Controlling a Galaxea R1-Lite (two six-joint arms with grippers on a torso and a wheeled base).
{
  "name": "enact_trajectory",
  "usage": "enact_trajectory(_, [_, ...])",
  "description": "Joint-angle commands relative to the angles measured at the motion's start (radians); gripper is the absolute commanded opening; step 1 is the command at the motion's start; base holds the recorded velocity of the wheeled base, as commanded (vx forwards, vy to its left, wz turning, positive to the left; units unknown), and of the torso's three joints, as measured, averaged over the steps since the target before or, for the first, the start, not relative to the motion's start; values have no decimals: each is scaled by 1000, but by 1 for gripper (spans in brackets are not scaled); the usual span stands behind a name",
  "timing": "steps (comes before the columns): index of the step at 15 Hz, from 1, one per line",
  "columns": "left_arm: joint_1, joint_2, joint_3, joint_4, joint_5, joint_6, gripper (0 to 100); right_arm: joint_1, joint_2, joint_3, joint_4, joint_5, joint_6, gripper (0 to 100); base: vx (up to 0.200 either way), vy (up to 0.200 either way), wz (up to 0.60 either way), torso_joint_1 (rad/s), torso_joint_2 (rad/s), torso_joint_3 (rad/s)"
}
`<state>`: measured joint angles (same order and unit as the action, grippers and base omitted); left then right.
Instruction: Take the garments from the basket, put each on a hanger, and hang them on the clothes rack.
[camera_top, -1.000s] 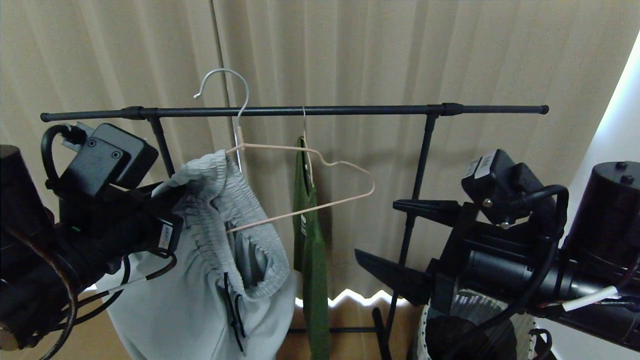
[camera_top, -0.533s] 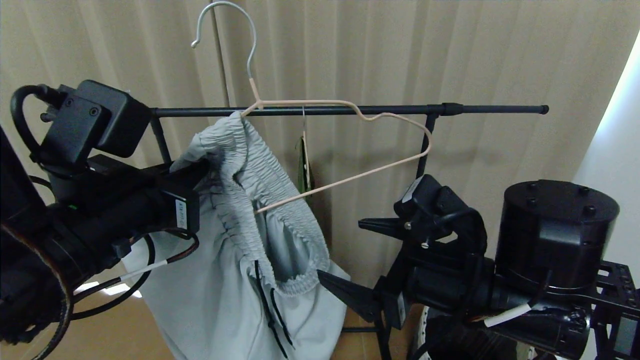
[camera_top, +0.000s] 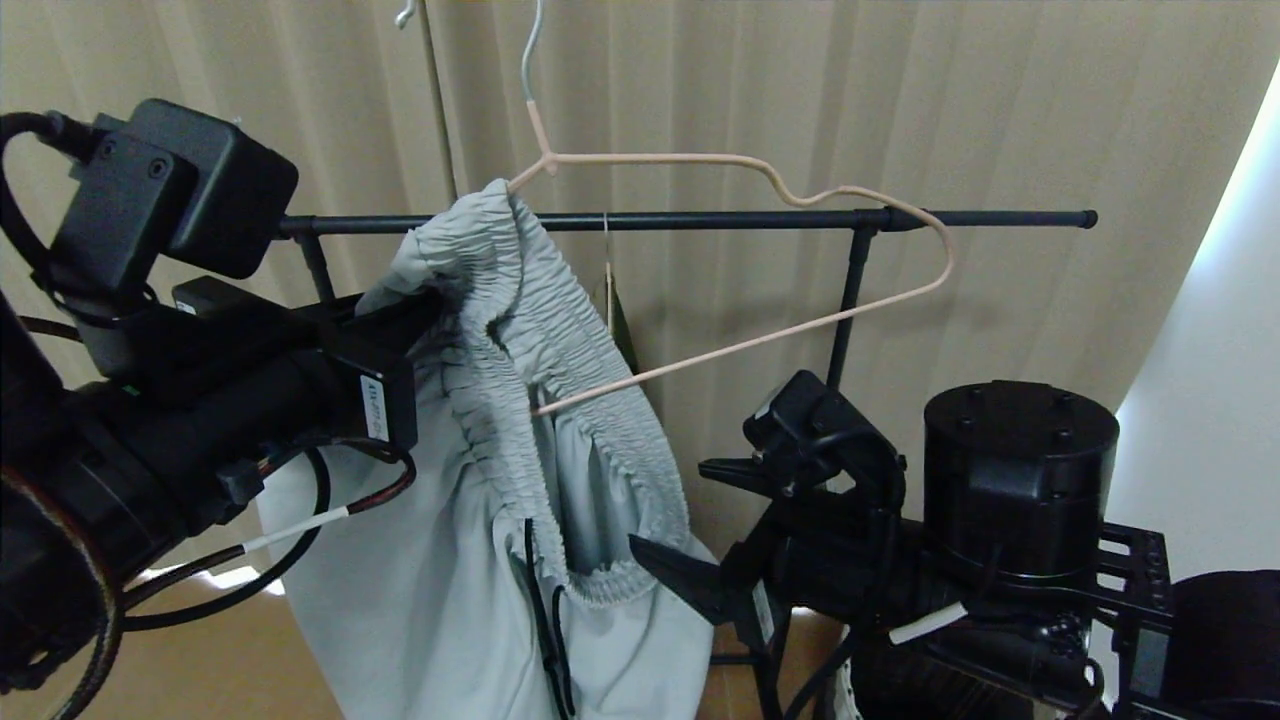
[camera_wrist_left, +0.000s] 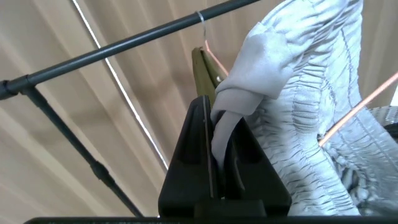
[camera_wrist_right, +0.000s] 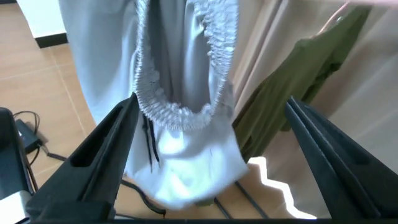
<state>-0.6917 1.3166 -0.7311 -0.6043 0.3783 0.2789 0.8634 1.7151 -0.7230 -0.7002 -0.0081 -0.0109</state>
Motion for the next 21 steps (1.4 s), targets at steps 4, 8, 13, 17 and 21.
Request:
enact_trajectory(4, [-6,-7,-1,-2,-1,0,0,-40,61,4,-50,-13,5,0,0,0,0,0,0,0])
enact_trajectory(8, [3,-8,19,0,1,8,0,-112,15,10,-47,-27,3,0,0,0,0,0,0,0])
enact_trajectory(13, [47,-40,116,0,1,31,0,-261,-58,-15,-41,-30,2,0,0,0,0,0,0,0])
enact_trajectory(17, [60,-73,196,0,1,94,0,-302,-71,-29,-31,-32,0,0,0,0,0,0,0,0])
enact_trajectory(21, [130,-88,216,0,1,180,0,-336,-72,-47,-31,-30,0,0,0,0,0,0,0,0])
